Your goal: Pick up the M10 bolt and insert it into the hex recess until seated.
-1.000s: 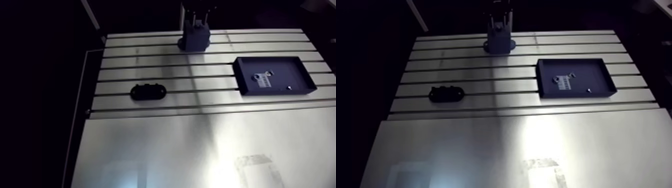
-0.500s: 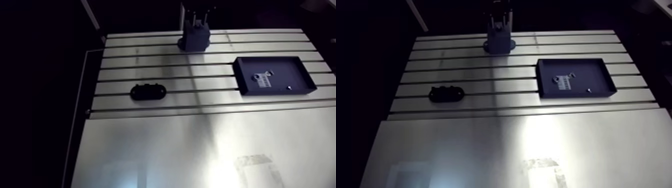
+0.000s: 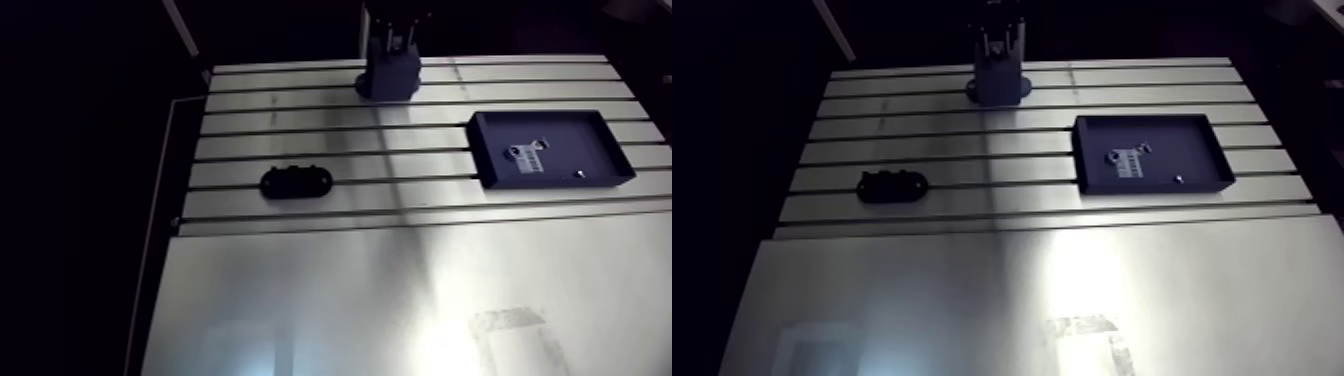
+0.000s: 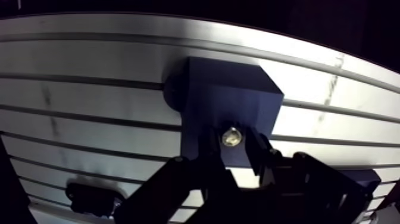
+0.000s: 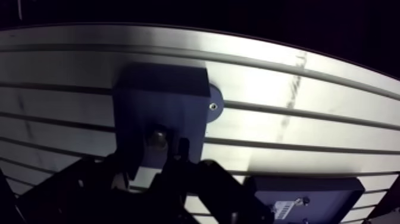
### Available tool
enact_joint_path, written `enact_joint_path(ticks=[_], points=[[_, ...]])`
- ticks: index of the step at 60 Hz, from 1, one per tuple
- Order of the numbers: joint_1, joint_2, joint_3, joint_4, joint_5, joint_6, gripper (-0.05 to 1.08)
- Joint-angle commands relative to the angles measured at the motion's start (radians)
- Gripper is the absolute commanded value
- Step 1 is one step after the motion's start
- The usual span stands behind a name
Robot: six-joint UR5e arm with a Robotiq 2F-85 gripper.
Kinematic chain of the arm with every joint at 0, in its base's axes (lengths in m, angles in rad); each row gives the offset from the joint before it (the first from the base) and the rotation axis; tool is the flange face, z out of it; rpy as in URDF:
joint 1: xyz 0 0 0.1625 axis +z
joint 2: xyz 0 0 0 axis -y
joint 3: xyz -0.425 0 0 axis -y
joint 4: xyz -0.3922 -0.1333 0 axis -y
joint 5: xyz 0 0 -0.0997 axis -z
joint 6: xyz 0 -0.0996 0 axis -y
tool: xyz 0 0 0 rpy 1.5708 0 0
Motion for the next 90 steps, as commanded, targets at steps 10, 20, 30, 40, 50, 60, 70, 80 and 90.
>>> enact_joint_path(ticks=[10,20,30,40,50,60,70,80,90], points=[[0.0,0.001,0.0,-0.015,0.001,-0.004,0.62],[0.002,0.001,0.0,-0.015,0.001,-0.005,0.62],[0.002,0.001,-0.003,-0.015,0.001,-0.005,0.63],[0.002,0.001,-0.003,-0.015,0.001,-0.005,0.63],[0.002,0.002,-0.003,-0.015,0.001,-0.005,0.63],[0.002,0.002,-0.003,-0.015,0.001,-0.005,0.64],[0.0,0.007,-0.003,-0.015,0.001,-0.005,0.65],[0.002,0.007,-0.001,-0.015,-0.001,-0.006,0.65],[0.002,0.007,-0.004,-0.015,-0.001,-0.006,0.67]])
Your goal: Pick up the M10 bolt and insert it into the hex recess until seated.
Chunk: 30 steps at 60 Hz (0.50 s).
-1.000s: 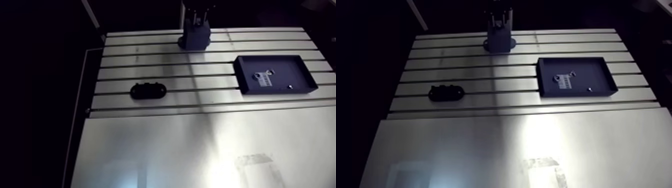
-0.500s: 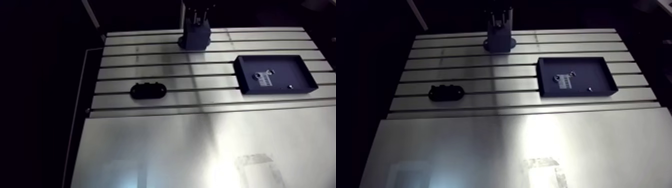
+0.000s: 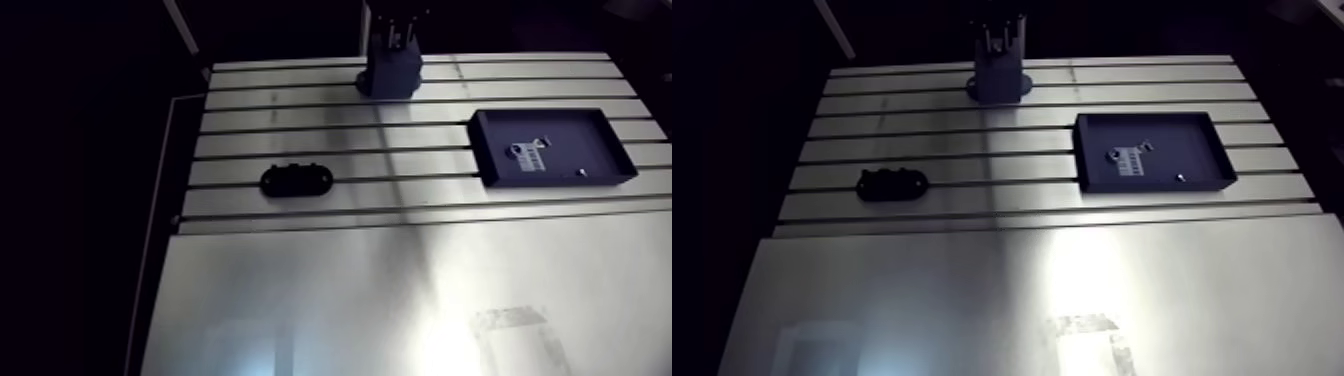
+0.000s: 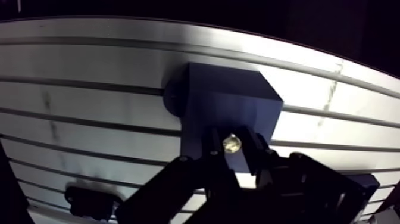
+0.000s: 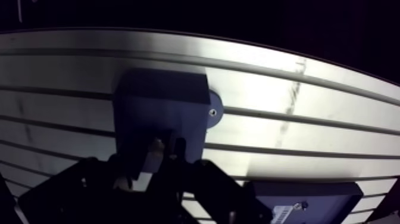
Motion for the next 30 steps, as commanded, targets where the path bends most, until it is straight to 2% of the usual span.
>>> enact_joint_path(ticks=[1,30], points=[[0.0,0.0,-0.002,0.0,0.0,-0.001,0.67],[0.0,0.0,0.003,0.0,0.001,-0.002,0.71]])
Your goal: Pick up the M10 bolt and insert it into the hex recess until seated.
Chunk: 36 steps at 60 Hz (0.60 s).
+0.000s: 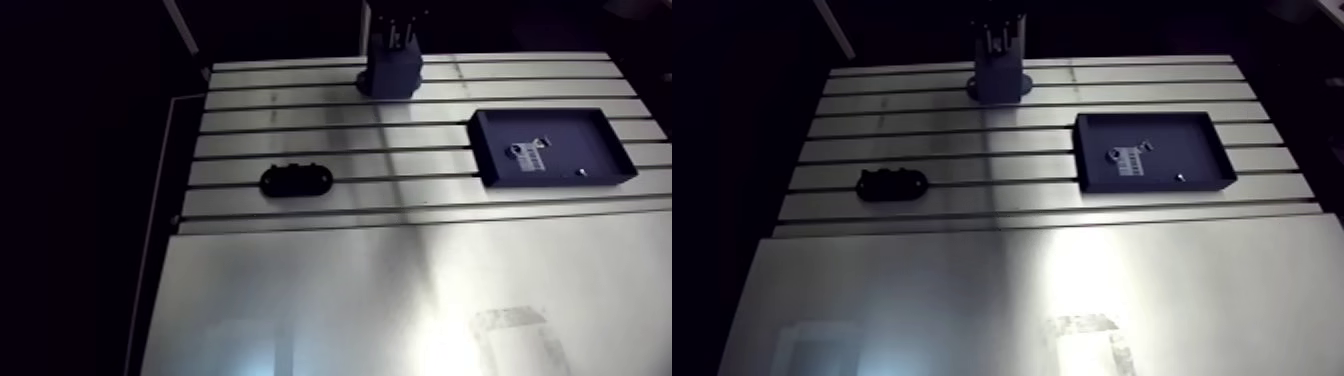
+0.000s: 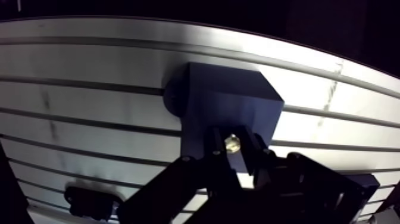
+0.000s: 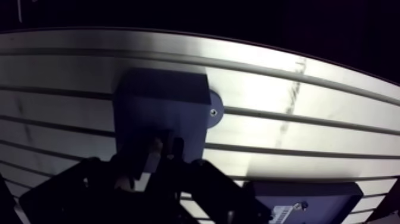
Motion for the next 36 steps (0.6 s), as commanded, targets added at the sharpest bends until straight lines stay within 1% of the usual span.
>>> enact_joint_path(ticks=[1,36], points=[[0.001,0.0,0.002,0.0,0.001,-0.001,0.71],[0.001,0.0,-0.004,0.0,-0.002,-0.041,0.72]])
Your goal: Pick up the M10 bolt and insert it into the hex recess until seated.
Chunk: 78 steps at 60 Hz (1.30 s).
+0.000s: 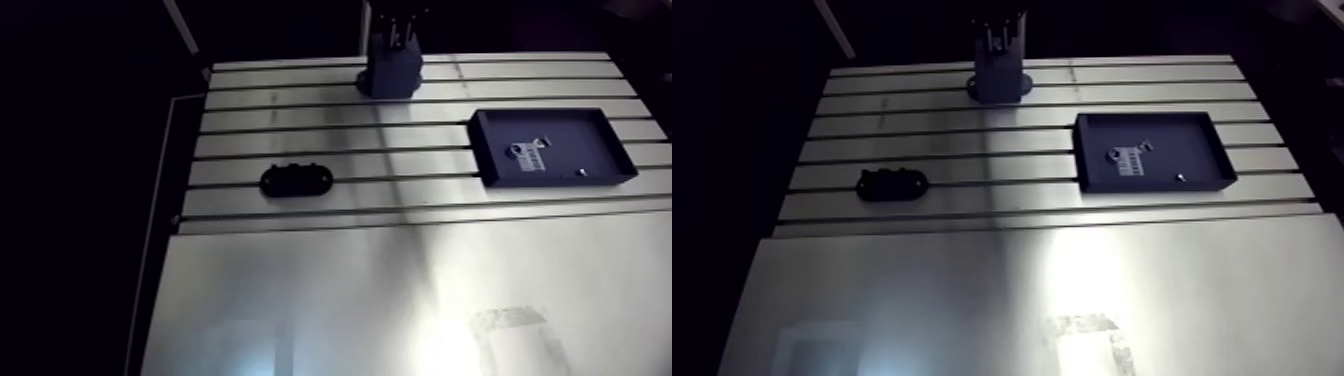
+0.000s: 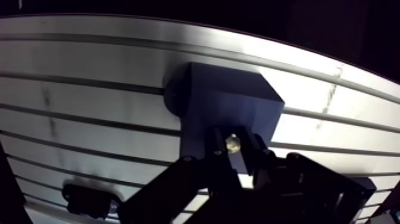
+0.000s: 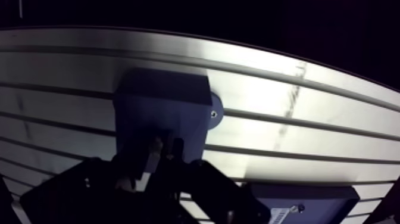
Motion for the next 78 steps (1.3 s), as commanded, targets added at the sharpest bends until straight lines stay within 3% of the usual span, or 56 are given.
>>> enact_joint_path(ticks=[1,78], points=[[0.0,0.0,-0.001,0.0,-0.002,-0.015,0.72],[0.008,-0.008,-0.005,0.014,-0.007,-0.34,0.72]])
